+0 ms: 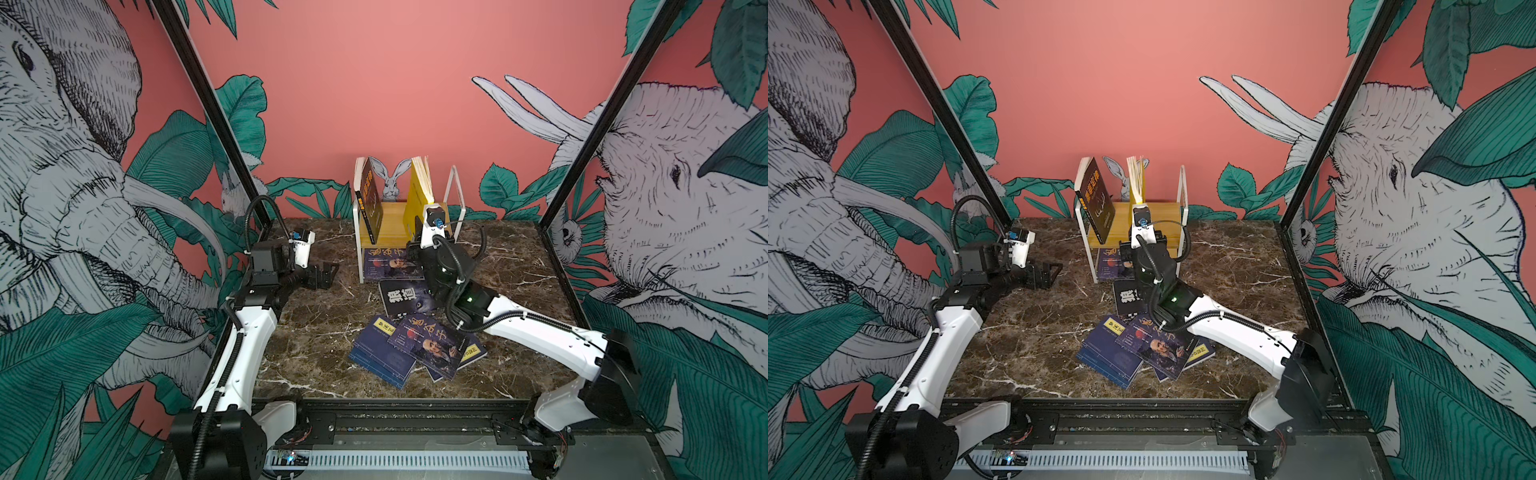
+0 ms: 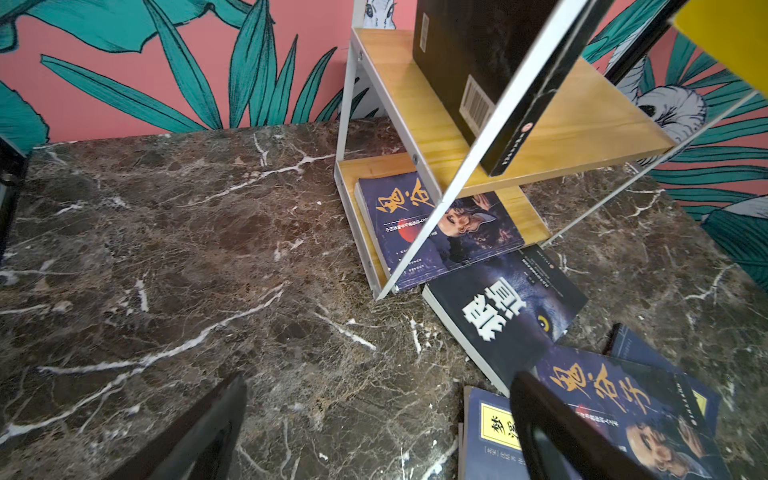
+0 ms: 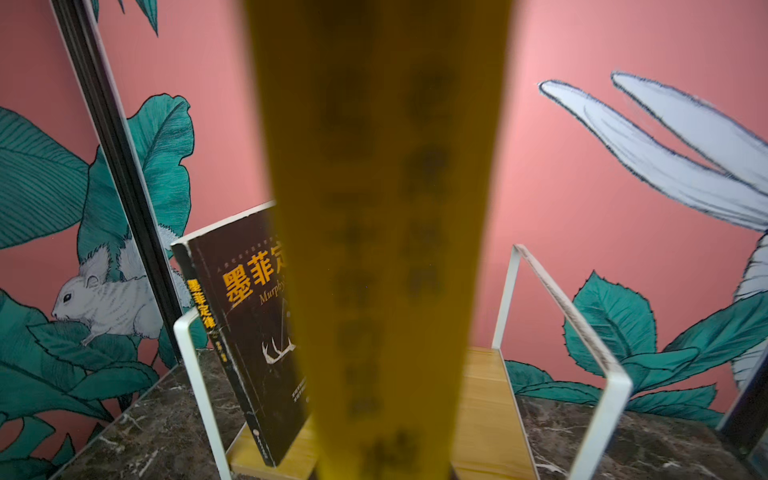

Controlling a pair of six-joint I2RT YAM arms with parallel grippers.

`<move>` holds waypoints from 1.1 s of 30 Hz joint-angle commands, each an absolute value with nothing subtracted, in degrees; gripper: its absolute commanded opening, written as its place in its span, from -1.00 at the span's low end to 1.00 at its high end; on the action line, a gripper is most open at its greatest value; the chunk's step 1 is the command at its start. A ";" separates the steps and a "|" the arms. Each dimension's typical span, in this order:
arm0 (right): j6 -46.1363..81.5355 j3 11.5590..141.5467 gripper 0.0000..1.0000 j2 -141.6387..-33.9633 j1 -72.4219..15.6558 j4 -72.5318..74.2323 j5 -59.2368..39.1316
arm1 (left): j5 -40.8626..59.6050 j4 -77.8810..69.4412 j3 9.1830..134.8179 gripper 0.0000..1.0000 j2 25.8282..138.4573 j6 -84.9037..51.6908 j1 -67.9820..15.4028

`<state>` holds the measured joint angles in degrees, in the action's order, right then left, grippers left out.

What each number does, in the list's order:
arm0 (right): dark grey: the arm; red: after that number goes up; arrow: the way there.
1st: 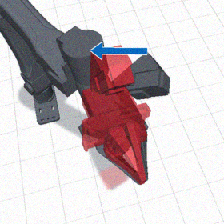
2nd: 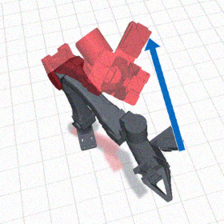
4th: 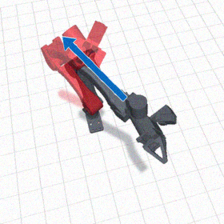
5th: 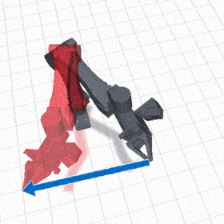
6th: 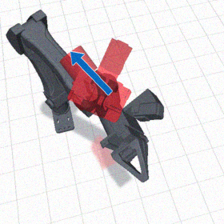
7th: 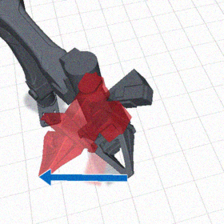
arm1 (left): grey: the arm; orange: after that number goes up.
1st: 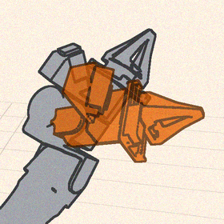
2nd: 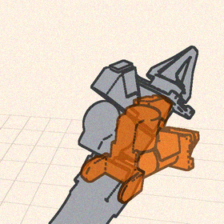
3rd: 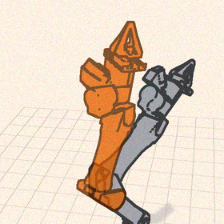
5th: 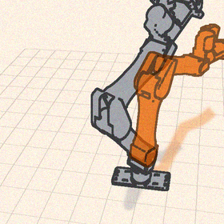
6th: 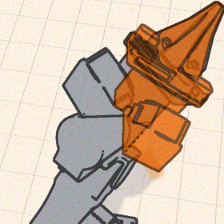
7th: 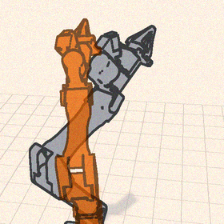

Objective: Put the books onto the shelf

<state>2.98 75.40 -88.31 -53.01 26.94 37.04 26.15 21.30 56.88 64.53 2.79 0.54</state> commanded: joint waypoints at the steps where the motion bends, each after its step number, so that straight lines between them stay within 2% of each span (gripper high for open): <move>1: 11.67 81.77 -1.00 -91.23 -51.07 28.45 30.57 | 26.33 20.92 55.41 0.99 62.31 1.15 0.28; 15: 18.36 100.34 -1.00 -109.54 -48.25 21.19 38.73 | 27.50 21.31 56.44 0.98 63.82 0.82 -3.56; 19: 19.40 101.49 -1.00 -111.08 -48.25 20.83 41.18 | 26.66 22.18 56.69 0.98 64.33 0.79 -3.58; 29: 19.82 102.66 -1.00 -113.41 -48.25 22.58 38.90 | 26.81 21.16 56.39 0.98 64.98 0.35 -3.52; 33: 21.56 103.00 -0.87 -114.07 -48.25 22.37 38.61 | 25.78 22.32 56.94 0.98 65.15 0.53 -3.52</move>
<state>19.38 100.60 -114.08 -48.58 16.84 38.70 26.30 21.23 55.79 65.36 0.56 -3.44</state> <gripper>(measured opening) 0.145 0.988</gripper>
